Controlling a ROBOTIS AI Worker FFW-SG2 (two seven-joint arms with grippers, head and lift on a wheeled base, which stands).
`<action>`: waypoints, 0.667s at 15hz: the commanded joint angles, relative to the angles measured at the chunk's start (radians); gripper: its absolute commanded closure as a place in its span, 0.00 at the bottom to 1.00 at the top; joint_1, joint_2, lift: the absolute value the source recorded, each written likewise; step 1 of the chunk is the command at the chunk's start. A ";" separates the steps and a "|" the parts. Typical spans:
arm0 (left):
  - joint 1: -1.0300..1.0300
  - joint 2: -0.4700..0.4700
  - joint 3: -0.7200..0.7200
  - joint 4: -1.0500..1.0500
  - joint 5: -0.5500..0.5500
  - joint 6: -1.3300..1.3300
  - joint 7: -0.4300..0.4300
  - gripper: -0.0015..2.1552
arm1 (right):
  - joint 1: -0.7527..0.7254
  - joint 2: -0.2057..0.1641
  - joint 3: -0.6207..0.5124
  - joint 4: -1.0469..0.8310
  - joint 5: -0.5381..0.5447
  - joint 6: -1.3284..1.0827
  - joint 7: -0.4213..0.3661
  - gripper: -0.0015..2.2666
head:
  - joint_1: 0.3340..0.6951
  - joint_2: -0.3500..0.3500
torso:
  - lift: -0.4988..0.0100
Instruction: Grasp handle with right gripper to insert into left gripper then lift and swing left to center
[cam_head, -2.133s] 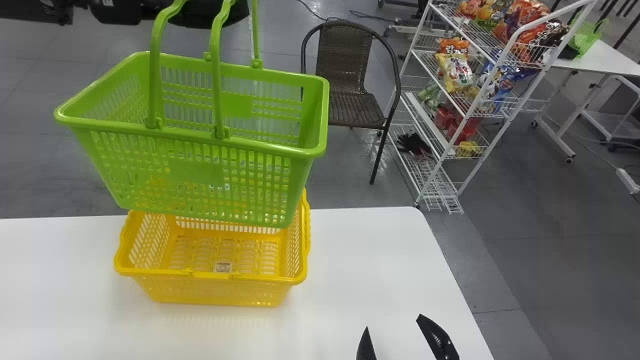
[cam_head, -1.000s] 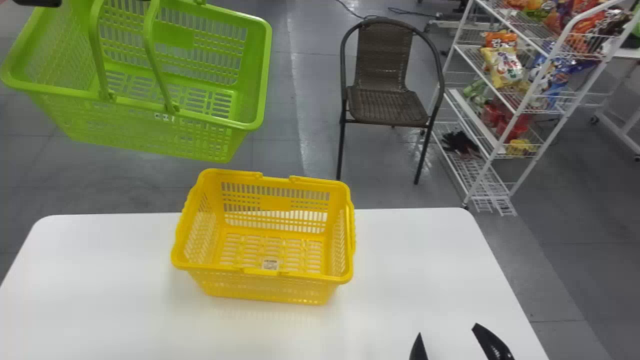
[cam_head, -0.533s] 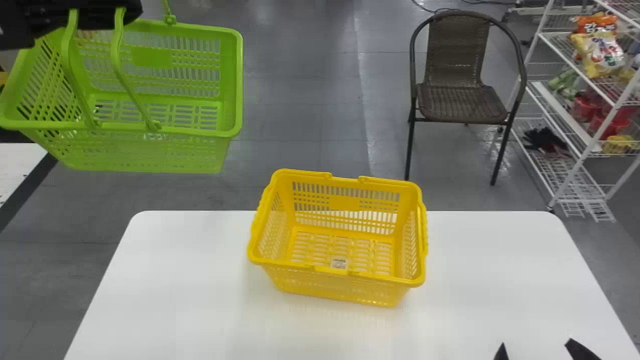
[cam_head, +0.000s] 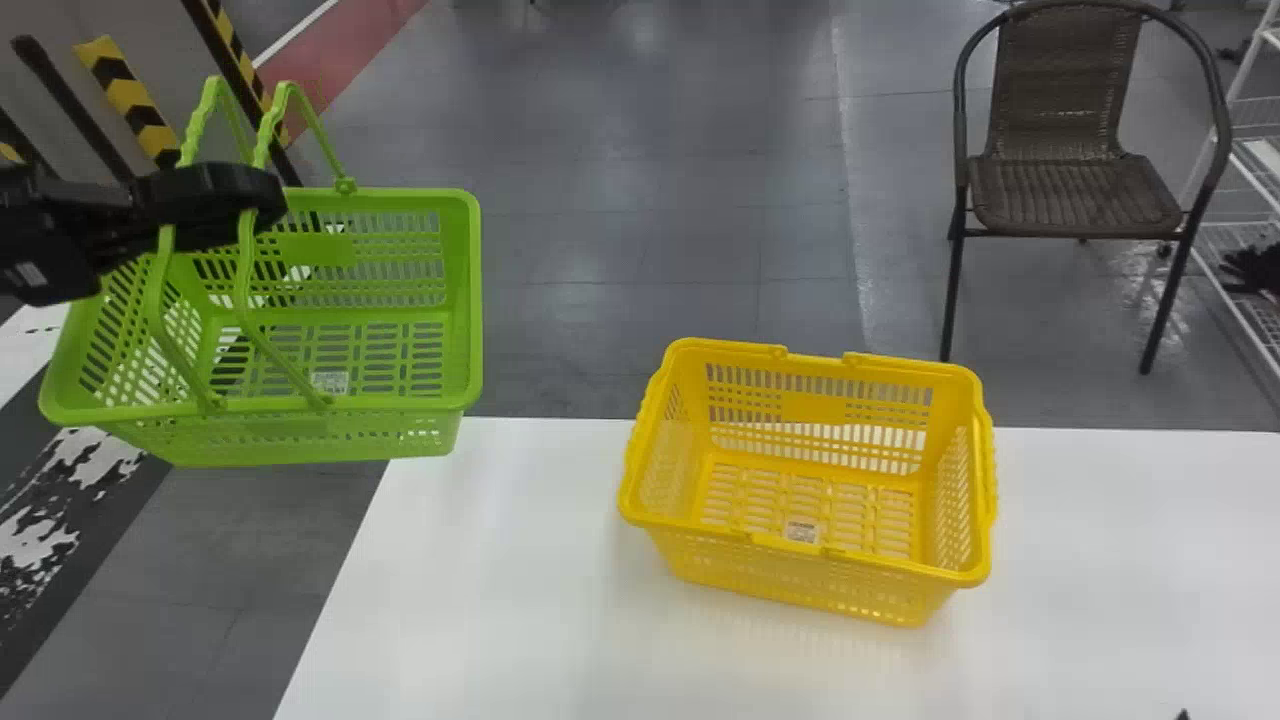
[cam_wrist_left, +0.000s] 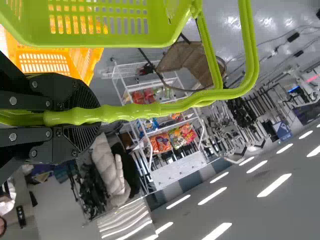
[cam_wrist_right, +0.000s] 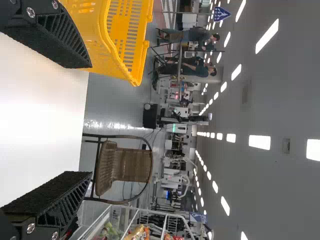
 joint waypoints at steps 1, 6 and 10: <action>0.218 0.015 0.140 -0.128 0.035 0.001 0.000 0.99 | -0.006 -0.003 -0.007 0.004 -0.011 0.004 0.003 0.02 | 1.00 0.86 | 0.98; 0.661 -0.028 0.435 -0.375 0.142 0.001 0.020 0.99 | -0.018 -0.006 -0.033 0.006 -0.017 0.011 0.004 0.02 | 1.00 0.90 | 0.98; 0.899 -0.155 0.585 -0.556 0.207 0.001 0.054 0.99 | -0.018 -0.009 -0.042 0.000 -0.020 0.011 0.015 0.02 | 1.00 0.89 | 0.98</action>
